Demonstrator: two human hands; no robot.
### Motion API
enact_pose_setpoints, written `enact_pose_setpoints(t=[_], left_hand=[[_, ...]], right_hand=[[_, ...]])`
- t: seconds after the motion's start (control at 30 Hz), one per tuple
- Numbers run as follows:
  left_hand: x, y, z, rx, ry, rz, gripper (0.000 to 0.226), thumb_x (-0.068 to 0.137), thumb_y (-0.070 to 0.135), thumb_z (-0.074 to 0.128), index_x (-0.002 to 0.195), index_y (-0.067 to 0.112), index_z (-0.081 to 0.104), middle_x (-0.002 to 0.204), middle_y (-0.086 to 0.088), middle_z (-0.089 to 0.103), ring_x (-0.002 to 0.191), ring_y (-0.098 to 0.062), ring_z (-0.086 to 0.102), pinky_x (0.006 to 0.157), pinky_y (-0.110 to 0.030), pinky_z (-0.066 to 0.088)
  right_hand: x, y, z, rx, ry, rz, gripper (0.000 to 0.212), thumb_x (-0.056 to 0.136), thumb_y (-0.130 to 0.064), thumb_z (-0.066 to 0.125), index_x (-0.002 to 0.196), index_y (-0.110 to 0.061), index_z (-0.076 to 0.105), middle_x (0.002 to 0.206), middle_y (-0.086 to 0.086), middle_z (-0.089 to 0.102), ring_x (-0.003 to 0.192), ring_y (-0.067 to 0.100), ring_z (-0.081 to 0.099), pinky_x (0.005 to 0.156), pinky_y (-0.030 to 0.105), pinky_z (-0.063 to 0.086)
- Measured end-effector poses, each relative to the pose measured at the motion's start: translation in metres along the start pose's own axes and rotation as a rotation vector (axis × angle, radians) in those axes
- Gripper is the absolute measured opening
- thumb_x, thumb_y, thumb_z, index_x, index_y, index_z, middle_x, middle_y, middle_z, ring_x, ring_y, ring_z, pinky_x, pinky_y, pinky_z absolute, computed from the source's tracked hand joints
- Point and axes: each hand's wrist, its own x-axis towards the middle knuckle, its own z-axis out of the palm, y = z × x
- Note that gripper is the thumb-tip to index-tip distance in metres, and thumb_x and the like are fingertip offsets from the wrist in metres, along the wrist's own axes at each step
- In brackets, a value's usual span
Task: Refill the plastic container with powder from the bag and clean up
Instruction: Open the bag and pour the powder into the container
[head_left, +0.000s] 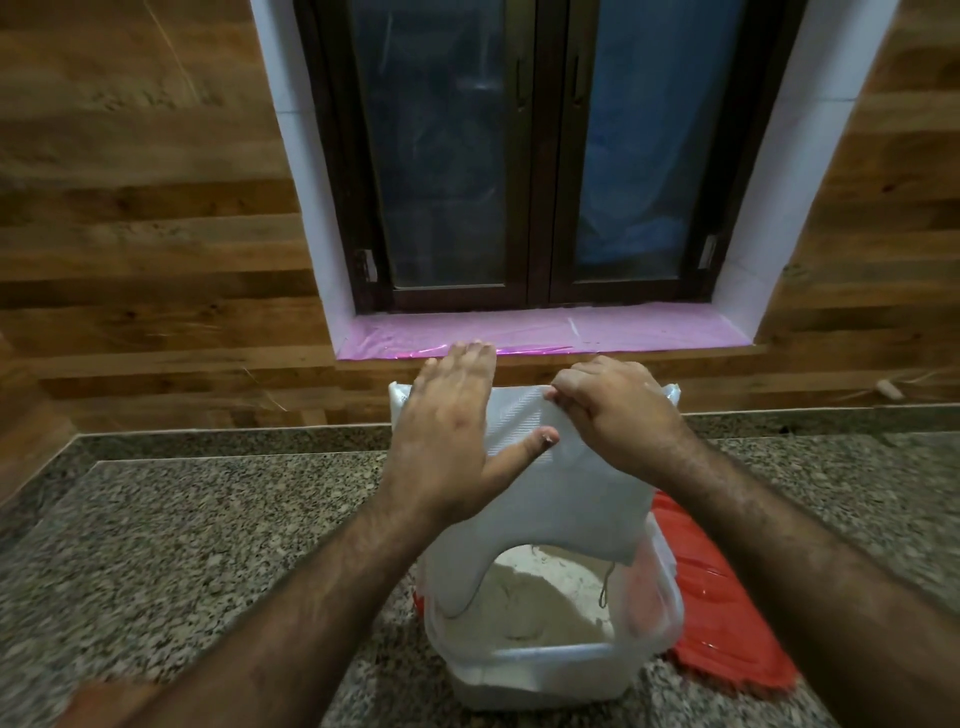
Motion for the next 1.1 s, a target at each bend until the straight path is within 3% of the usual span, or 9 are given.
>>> enact_pose_setpoints(t=[0.1,0.23,0.33,0.47,0.6,0.7,0.8,0.93,1.1], left_hand=[[0.017,0.000,-0.007,-0.035,-0.113,0.011,0.105,0.088,0.088,0.049,0.166,0.018,0.035,0.168,-0.005,0.043,0.157,-0.023,0.036,0.129,-0.044,0.027],[0.046,-0.006,-0.015,0.014,-0.236,0.101,0.090,0.076,0.095,0.053,0.132,0.026,0.065,0.125,0.005,0.073,0.114,-0.019,0.066,0.097,-0.044,0.055],[0.058,-0.005,-0.015,0.090,-0.305,0.138,0.074,0.077,0.093,0.055,0.105,0.026,0.069,0.099,0.006,0.074,0.090,-0.018,0.066,0.078,-0.042,0.057],[0.060,-0.008,-0.007,-0.132,-0.216,0.183,0.047,0.094,0.061,0.069,0.072,0.020,0.064,0.064,0.007,0.059,0.058,-0.010,0.050,0.054,-0.031,0.036],[0.061,-0.013,-0.004,-0.192,-0.214,0.279,0.046,0.099,0.051,0.070,0.069,0.017,0.061,0.060,0.007,0.053,0.055,-0.008,0.046,0.052,-0.033,0.036],[0.063,-0.024,-0.011,-0.291,-0.233,0.212,0.046,0.099,0.053,0.069,0.076,0.013,0.068,0.067,0.000,0.064,0.063,-0.018,0.060,0.058,-0.043,0.050],[0.064,-0.041,-0.019,-0.401,-0.159,0.167,0.051,0.099,0.052,0.066,0.074,0.007,0.066,0.068,-0.010,0.063,0.062,-0.023,0.059,0.058,-0.045,0.048],[0.061,-0.054,-0.026,-0.577,-0.086,0.023,0.038,0.103,0.042,0.069,0.080,0.012,0.073,0.073,-0.002,0.070,0.065,-0.015,0.067,0.060,-0.039,0.057],[0.054,-0.063,-0.023,-0.668,-0.042,-0.059,0.034,0.103,0.031,0.071,0.070,0.022,0.068,0.065,0.010,0.065,0.059,-0.005,0.059,0.055,-0.025,0.048]], right_hand=[[0.001,0.001,-0.001,-0.009,0.034,-0.058,0.036,0.109,-0.044,0.045,0.096,-0.023,0.071,0.088,-0.009,0.064,0.087,0.021,0.061,0.079,0.038,0.035],[0.003,-0.003,-0.005,-0.021,0.114,-0.174,0.043,0.104,-0.046,0.039,0.092,-0.019,0.071,0.081,-0.003,0.066,0.077,0.026,0.063,0.074,0.038,0.037],[0.002,-0.007,-0.011,-0.070,0.141,-0.206,0.040,0.103,-0.043,0.041,0.094,-0.019,0.072,0.085,-0.002,0.072,0.081,0.025,0.066,0.077,0.044,0.048],[0.000,-0.002,-0.008,-0.060,0.124,-0.202,0.034,0.101,-0.040,0.043,0.098,-0.023,0.073,0.090,-0.004,0.073,0.087,0.025,0.068,0.080,0.042,0.045],[-0.005,0.010,-0.002,-0.015,0.239,-0.102,0.039,0.102,-0.052,0.051,0.114,-0.022,0.073,0.108,-0.001,0.076,0.104,0.026,0.069,0.089,0.043,0.047],[-0.013,0.018,0.001,0.133,0.387,0.177,0.064,0.096,-0.068,0.053,0.137,-0.019,0.063,0.134,0.002,0.068,0.124,0.022,0.059,0.103,0.042,0.044],[-0.023,0.024,0.012,0.461,0.443,0.502,0.079,0.087,-0.071,0.069,0.146,-0.021,0.050,0.144,0.000,0.058,0.129,0.017,0.055,0.104,0.038,0.048],[-0.036,0.029,0.037,1.017,0.276,0.676,0.084,0.070,-0.084,0.077,0.125,-0.023,0.067,0.118,-0.001,0.076,0.106,0.019,0.075,0.088,0.044,0.064],[-0.041,0.035,0.049,1.032,0.200,0.630,0.043,0.084,-0.053,0.085,0.109,-0.019,0.074,0.102,0.002,0.081,0.092,0.019,0.078,0.077,0.037,0.063]])
